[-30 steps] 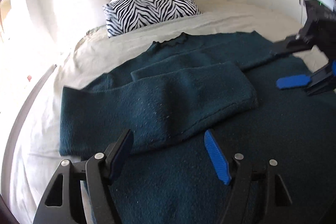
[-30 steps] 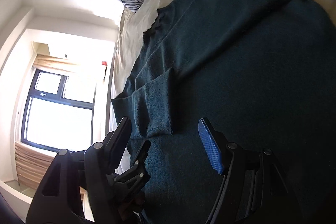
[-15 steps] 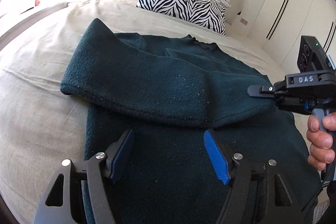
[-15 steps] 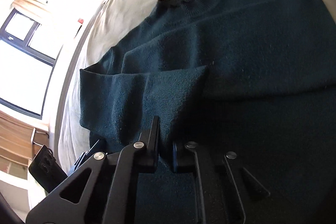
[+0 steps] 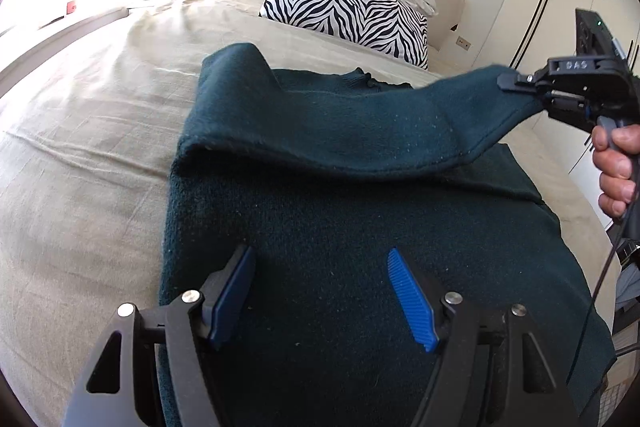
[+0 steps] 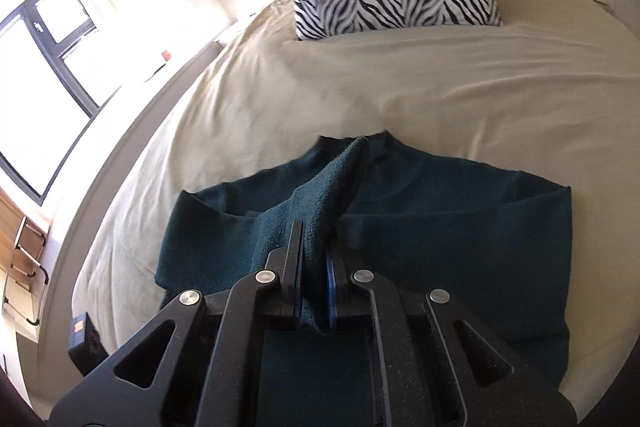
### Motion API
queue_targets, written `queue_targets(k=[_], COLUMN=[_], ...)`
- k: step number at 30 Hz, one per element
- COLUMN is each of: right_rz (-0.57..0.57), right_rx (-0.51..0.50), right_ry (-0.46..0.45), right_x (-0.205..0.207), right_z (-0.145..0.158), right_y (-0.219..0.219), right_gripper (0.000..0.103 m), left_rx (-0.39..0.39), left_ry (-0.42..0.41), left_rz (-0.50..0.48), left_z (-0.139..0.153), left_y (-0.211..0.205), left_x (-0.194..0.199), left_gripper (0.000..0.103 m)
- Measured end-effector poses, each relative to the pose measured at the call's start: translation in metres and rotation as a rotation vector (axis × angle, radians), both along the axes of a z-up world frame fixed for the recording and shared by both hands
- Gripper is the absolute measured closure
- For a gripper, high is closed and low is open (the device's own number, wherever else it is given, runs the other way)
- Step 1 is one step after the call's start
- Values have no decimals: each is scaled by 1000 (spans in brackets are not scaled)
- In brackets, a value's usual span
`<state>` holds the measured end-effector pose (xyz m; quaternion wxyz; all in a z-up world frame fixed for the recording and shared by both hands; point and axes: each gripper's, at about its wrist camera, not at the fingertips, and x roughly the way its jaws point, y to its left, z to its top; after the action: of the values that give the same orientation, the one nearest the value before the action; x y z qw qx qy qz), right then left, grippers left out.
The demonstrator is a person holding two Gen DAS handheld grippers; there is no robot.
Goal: Fold small clothes
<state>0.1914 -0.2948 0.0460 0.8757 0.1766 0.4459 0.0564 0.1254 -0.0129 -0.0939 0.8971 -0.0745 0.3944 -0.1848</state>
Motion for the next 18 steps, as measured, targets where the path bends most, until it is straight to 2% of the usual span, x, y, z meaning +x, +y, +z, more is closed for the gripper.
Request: queue_targets(k=[4, 8, 14, 18], right_rz=[-110, -159, -156, -162], right_rx=[51, 96, 88, 83], right_ry=[108, 135, 128, 129], right_x=[1, -11, -16, -15], right_z=[-56, -92, -100, -97], right_y=[-47, -67, -62, -63], right_gripper=[95, 95, 95, 95], left_rx=[-9, -47, -128, -198], left_ry=[1, 10, 46, 24], left_rz=[0, 7, 41, 67], left_z=[1, 6, 11, 27], left_y=[1, 8, 25, 42], left_x=[1, 1, -1, -2], left_gripper=[31, 31, 34, 34])
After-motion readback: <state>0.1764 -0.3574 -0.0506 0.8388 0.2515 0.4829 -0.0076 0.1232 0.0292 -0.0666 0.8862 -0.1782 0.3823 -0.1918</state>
